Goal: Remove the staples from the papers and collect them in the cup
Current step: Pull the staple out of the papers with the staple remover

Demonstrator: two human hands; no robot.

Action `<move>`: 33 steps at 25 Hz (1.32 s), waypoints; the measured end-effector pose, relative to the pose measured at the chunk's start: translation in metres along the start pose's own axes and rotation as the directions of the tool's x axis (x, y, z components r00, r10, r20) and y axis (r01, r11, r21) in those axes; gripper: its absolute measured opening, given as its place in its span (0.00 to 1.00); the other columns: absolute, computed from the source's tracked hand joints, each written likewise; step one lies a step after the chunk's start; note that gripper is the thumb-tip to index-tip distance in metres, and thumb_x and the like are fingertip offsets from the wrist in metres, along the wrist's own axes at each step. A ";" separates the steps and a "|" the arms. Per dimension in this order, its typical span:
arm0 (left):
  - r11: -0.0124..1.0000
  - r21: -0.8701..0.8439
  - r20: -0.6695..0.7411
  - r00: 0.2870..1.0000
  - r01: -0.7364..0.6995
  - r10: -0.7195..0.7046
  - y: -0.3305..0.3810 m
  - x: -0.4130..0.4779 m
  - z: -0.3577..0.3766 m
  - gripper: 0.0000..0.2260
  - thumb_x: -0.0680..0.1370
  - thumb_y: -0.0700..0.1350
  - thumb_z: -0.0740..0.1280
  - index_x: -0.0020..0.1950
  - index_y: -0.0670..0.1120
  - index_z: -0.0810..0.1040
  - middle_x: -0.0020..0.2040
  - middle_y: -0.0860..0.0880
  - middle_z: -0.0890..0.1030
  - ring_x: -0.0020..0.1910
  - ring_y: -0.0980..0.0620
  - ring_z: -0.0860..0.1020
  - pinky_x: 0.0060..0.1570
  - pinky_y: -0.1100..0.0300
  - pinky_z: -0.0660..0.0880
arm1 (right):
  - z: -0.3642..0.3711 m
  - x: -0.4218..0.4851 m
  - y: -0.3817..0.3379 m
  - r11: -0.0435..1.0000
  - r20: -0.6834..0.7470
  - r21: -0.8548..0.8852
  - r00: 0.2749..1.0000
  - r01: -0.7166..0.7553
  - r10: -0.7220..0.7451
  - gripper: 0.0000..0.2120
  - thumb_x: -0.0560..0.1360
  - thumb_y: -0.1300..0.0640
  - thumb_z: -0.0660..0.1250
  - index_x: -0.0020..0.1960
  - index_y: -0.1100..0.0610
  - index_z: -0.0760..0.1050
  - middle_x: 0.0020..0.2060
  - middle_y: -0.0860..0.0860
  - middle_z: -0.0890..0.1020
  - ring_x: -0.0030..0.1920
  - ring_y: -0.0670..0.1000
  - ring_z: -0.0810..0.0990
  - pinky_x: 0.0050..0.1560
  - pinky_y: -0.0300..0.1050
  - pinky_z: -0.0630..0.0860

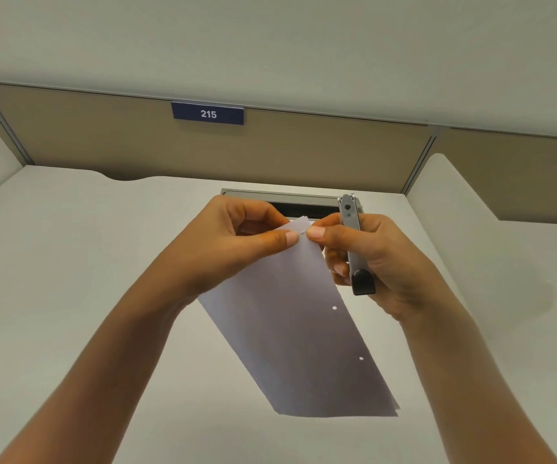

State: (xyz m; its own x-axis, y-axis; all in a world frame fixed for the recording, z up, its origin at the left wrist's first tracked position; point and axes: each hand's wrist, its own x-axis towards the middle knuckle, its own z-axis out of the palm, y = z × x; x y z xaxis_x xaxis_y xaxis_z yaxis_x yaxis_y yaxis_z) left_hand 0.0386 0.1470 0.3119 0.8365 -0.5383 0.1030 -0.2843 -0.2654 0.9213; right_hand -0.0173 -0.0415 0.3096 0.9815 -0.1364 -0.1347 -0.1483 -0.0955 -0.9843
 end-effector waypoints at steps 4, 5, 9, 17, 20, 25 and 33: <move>1.000 -0.010 -0.086 0.996 0.022 -0.023 -0.005 -0.003 0.000 0.05 0.74 0.53 0.70 0.43 0.54 0.84 0.38 0.60 0.85 0.38 0.62 0.82 0.30 0.77 0.72 | -0.002 -0.008 0.004 0.994 -0.057 -0.103 0.997 0.045 -0.051 0.11 0.69 0.48 0.70 0.48 0.51 0.80 0.25 0.40 0.77 0.28 0.45 0.75 0.29 0.34 0.73; 0.999 -0.024 -0.106 0.994 0.028 -0.031 -0.006 -0.004 -0.001 0.05 0.74 0.52 0.70 0.43 0.54 0.84 0.38 0.59 0.85 0.37 0.62 0.82 0.30 0.76 0.71 | -0.004 -0.010 0.004 0.992 -0.058 -0.119 0.997 0.051 -0.058 0.16 0.66 0.45 0.70 0.51 0.50 0.80 0.25 0.39 0.77 0.30 0.46 0.75 0.30 0.34 0.73; 0.997 -0.076 -0.169 0.985 0.024 -0.037 -0.007 -0.007 0.001 0.04 0.74 0.49 0.71 0.41 0.52 0.84 0.37 0.57 0.85 0.34 0.61 0.81 0.31 0.76 0.71 | -0.007 -0.022 0.008 0.987 -0.015 -0.127 0.994 0.103 -0.105 0.25 0.64 0.43 0.67 0.60 0.48 0.77 0.31 0.35 0.77 0.32 0.43 0.77 0.34 0.36 0.72; 1.000 -0.026 -0.189 0.982 0.013 -0.018 -0.006 -0.006 0.004 0.05 0.74 0.52 0.70 0.45 0.52 0.84 0.40 0.56 0.85 0.39 0.57 0.82 0.34 0.73 0.73 | -0.008 -0.032 0.013 0.939 0.096 -0.166 0.952 0.303 -0.290 0.18 0.71 0.46 0.64 0.60 0.45 0.76 0.44 0.40 0.83 0.48 0.44 0.82 0.46 0.38 0.80; 1.000 -0.011 -0.213 0.977 0.007 -0.009 -0.006 -0.006 0.005 0.05 0.74 0.52 0.70 0.45 0.52 0.84 0.39 0.57 0.85 0.38 0.59 0.82 0.32 0.74 0.72 | -0.008 -0.033 0.015 0.936 0.112 -0.180 0.951 0.304 -0.287 0.17 0.72 0.45 0.66 0.60 0.43 0.75 0.51 0.44 0.83 0.55 0.48 0.81 0.54 0.43 0.81; 1.000 -0.003 -0.231 0.973 0.009 -0.009 -0.008 -0.005 0.007 0.05 0.74 0.51 0.70 0.45 0.52 0.84 0.38 0.58 0.85 0.37 0.60 0.82 0.31 0.75 0.71 | -0.002 -0.030 0.013 0.964 -0.035 -0.105 0.968 0.244 -0.248 0.18 0.66 0.43 0.68 0.53 0.49 0.76 0.43 0.49 0.86 0.32 0.46 0.82 0.35 0.38 0.80; 0.999 -0.036 -0.275 0.961 0.002 -0.012 -0.015 -0.003 0.016 0.06 0.75 0.50 0.70 0.47 0.51 0.84 0.40 0.58 0.85 0.38 0.63 0.81 0.32 0.77 0.70 | 0.005 -0.020 0.025 0.999 -0.046 0.047 0.999 -0.004 0.006 0.23 0.74 0.36 0.56 0.58 0.50 0.76 0.30 0.51 0.79 0.27 0.46 0.77 0.28 0.41 0.75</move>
State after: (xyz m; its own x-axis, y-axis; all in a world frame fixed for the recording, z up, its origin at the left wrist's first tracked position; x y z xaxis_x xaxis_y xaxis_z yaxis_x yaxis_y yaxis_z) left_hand 0.0326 0.1398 0.2920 0.9362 -0.2947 0.1913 -0.2657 -0.2377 0.9343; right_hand -0.0399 -0.0366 0.2877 0.9739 -0.1823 -0.1354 -0.1464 -0.0485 -0.9880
